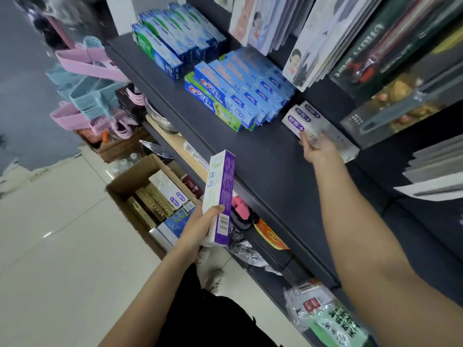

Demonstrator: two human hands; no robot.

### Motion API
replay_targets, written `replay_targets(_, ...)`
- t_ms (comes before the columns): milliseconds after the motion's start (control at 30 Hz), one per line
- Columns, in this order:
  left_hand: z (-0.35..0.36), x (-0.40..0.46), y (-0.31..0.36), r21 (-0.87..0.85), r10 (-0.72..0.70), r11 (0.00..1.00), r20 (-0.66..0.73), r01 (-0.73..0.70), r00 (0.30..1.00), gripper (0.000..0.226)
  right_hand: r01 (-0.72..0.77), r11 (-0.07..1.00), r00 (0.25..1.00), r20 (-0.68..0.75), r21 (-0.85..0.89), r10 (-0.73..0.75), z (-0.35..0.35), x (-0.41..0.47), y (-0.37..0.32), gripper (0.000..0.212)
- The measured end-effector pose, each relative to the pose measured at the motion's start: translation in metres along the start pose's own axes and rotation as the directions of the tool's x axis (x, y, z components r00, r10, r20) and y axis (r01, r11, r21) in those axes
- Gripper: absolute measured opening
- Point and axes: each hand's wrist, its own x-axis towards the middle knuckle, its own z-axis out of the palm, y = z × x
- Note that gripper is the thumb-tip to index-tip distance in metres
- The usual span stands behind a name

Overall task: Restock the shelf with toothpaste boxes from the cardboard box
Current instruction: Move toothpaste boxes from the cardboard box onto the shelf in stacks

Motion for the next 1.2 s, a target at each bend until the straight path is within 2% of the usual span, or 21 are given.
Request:
replay_targets(67, -0.001, 0.003, 0.009, -0.002, 0.033, 0.999, 0.018, -0.033, 0.999, 0.063, 0.068, 0.997, 0.996, 0.059, -0.028, -0.066, 0.011, -0.029, 0.012, 0.064)
replay_targets(133, -0.001, 0.005, 0.017, -0.007, 0.056, 0.998, 0.047, -0.055, 0.997, 0.062, -0.007, 0.998, 0.998, 0.059, 0.069, 0.003, 0.009, -0.048, 0.028, 0.043)
replay_targets(200, 0.001, 0.007, 0.025, 0.007, 0.078, 0.997, 0.086, -0.079, 0.993, 0.055, -0.013, 0.994, 0.994, 0.108, -0.107, 0.025, 0.006, -0.078, 0.055, 0.029)
replay_targets(233, 0.004, 0.006, 0.028, 0.023, 0.091, 0.995, 0.109, -0.095, 0.99, 0.05, 0.041, 0.967, 0.988, 0.157, -0.25, -0.001, 0.004, -0.099, 0.071, 0.026)
replay_targets(300, 0.012, 0.005, 0.033, 0.089, 0.123, 0.986, 0.152, -0.138, 0.981, 0.05, 0.155, 0.91, 0.962, 0.268, -0.385, -0.05, 0.002, -0.128, 0.09, 0.023)
replay_targets(400, 0.024, 0.006, 0.036, 0.168, 0.16, 0.967, 0.19, -0.193, 0.969, 0.062, 0.176, 0.901, 0.953, 0.297, -0.396, -0.056, 0.01, -0.139, 0.096, 0.029)
replay_targets(467, 0.028, 0.006, 0.037, 0.288, 0.229, 0.917, 0.185, -0.276, 0.956, 0.065, 0.173, 0.914, 0.966, 0.246, -0.366, -0.084, 0.014, -0.141, 0.09, 0.028)
replay_targets(500, 0.029, 0.006, 0.037, 0.391, 0.296, 0.854, 0.18, -0.344, 0.938, 0.066, 0.172, 0.923, 0.97, 0.221, -0.345, -0.098, 0.013, -0.14, 0.086, 0.026)
replay_targets(567, 0.031, 0.005, 0.037, 0.57, 0.475, 0.665, 0.174, -0.482, 0.862, 0.067, 0.174, 0.931, 0.972, 0.206, -0.321, -0.111, 0.01, -0.141, 0.079, 0.02)
replay_targets(667, 0.029, 0.009, 0.037, 0.749, 0.719, 0.314, 0.214, -0.584, 0.662, 0.069, 0.18, 0.933, 0.967, 0.228, -0.311, -0.111, 0.006, -0.144, 0.074, 0.018)
replay_targets(733, 0.028, 0.014, 0.034, 0.814, 0.794, 0.1, 0.282, -0.573, 0.539, 0.07, 0.168, 0.952, 0.963, 0.249, -0.258, -0.103, 0.005, -0.145, 0.074, 0.024)
replay_targets(833, 0.028, 0.013, 0.032, 0.787, 0.82, 0.009, 0.347, -0.617, 0.456, 0.065, 0.148, 0.977, 0.969, 0.219, -0.154, -0.113, 0.003, -0.145, 0.077, 0.033)
replay_targets(867, 0.029, 0.009, 0.033, 0.759, 0.816, 0.008, 0.372, -0.651, 0.443, 0.063, 0.155, 0.975, 0.974, 0.192, -0.157, -0.124, 0.004, -0.144, 0.077, 0.036)
replay_targets(900, 0.031, 0.005, 0.034, 0.717, 0.795, 0.059, 0.387, -0.694, 0.467, 0.061, 0.166, 0.971, 0.978, 0.159, -0.172, -0.139, 0.004, -0.143, 0.076, 0.038)
replay_targets(933, 0.034, -0.001, 0.037, 0.644, 0.75, 0.193, 0.389, -0.74, 0.534, 0.058, 0.169, 0.967, 0.982, 0.113, -0.193, -0.149, 0.003, -0.139, 0.075, 0.041)
replay_targets(967, 0.038, -0.005, 0.039, 0.522, 0.682, 0.395, 0.384, -0.756, 0.622, 0.054, 0.154, 0.969, 0.988, 0.058, -0.194, -0.145, 0.003, -0.134, 0.073, 0.045)
replay_targets(1000, 0.042, -0.007, 0.04, 0.366, 0.603, 0.584, 0.402, -0.724, 0.689, 0.049, 0.11, 0.98, 0.994, 0.016, -0.163, -0.109, 0.002, -0.129, 0.07, 0.049)
replay_targets(1033, 0.047, -0.007, 0.041, 0.224, 0.546, 0.707, 0.431, -0.671, 0.718, 0.045, 0.039, 0.995, 0.999, 0.015, -0.095, -0.037, 0.002, -0.125, 0.066, 0.052)
replay_targets(1100, 0.059, -0.004, 0.041, 0.157, 0.505, 0.755, 0.481, -0.637, 0.717, 0.045, -0.119, 0.993, 0.986, 0.12, 0.01, 0.117, -0.002, -0.119, 0.056, 0.059)
replay_targets(1133, 0.065, -0.002, 0.04, 0.158, 0.491, 0.76, 0.497, -0.631, 0.716, 0.049, -0.14, 0.99, 0.979, 0.15, -0.011, 0.141, -0.005, -0.116, 0.052, 0.061)
replay_targets(1200, 0.076, 0.003, 0.043, 0.199, 0.491, 0.75, 0.472, -0.631, 0.732, 0.053, -0.054, 0.969, 0.991, 0.105, -0.239, 0.081, -0.013, -0.108, 0.046, 0.057)
